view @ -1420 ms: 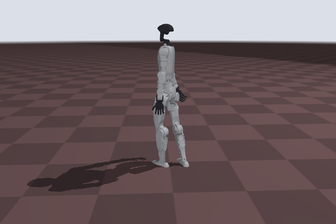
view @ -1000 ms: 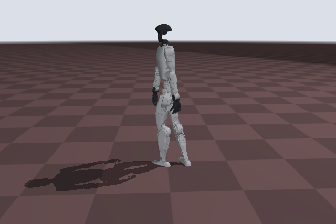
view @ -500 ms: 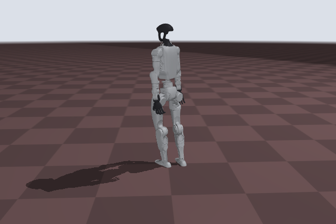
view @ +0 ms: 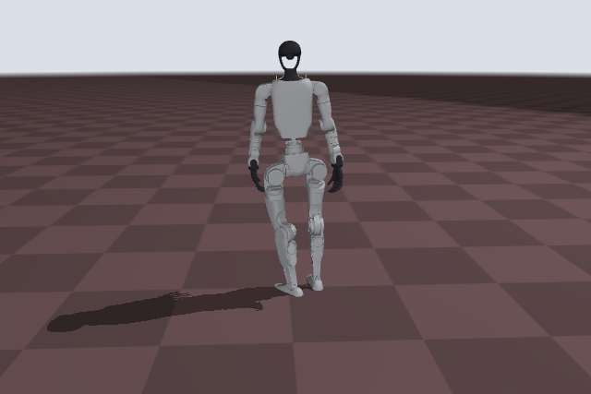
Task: In place motions
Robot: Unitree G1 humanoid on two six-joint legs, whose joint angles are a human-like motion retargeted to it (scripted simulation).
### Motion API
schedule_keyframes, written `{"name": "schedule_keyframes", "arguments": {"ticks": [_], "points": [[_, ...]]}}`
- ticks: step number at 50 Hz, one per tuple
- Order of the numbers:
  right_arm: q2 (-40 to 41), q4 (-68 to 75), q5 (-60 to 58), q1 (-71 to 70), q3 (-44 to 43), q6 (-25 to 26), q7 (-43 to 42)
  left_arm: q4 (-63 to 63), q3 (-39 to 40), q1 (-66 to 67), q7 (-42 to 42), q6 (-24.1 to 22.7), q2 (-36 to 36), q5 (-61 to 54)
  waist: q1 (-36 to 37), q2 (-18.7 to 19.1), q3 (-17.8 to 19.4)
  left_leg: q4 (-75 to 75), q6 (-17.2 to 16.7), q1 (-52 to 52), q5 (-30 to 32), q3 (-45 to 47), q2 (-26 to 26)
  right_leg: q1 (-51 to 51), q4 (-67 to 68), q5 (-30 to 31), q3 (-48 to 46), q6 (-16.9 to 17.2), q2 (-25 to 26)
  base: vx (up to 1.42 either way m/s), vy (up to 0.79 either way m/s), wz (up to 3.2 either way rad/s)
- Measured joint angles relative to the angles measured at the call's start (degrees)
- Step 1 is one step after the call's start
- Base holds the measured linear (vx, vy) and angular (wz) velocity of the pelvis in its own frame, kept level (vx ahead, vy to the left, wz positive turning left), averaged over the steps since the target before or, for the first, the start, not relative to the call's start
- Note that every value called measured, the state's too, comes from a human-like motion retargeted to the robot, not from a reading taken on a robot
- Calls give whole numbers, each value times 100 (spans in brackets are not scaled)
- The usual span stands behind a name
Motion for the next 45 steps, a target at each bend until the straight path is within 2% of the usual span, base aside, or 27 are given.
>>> {"name": "schedule_keyframes", "arguments": {"ticks": [6,11,15,20,23,25,34,45], "points": [[84,44,575,219,-72,45,414,-78,-168,-24,-25,-38,-58,172,-64,113,44,-41,-11,77,-13,194,33,-21,20,21,130,25,46,0,5,-30],[158,-27,820,226,-33,87,543,-39,-179,64,-93,-51,-102,307,174,159,80,-35,-22,125,-35,344,48,-142,153,36,279,-35,124,0,5,-25],[152,-129,237,137,169,206,361,68,-145,138,-140,-32,-103,390,157,187,90,25,27,7,10,-22,-8,-123,149,-5,-42,-132,100,0,5,82],[38,-286,-1082,14,450,397,297,180,-39,197,-155,6,-50,439,-146,238,109,153,120,-302,192,-1140,-171,109,19,-127,-974,-108,-172,0,5,175],[-58,-321,-1526,-36,608,387,259,191,81,253,-139,17,-2,417,568,137,57,165,114,-372,238,-1056,-223,343,-73,-272,-760,-17,-251,0,8,23],[-125,-324,-1605,-60,596,368,200,208,124,252,-146,31,39,390,711,105,42,209,129,-493,324,-1408,-325,432,-116,-329,-1038,-34,-315,0,10,136],[-413,-252,-691,-134,298,349,183,182,431,348,-71,84,233,258,1488,-58,-65,343,-3,-1061,832,-3044,-870,867,-142,-779,-2258,77,-642,-4,11,176],[-676,-308,-604,-221,212,287,-17,208,831,564,120,133,356,193,2536,-313,-69,210,-705,-1341,1405,-4157,-1408,1596,9,-1389,-4458,432,-913,-17,15,200]]}}
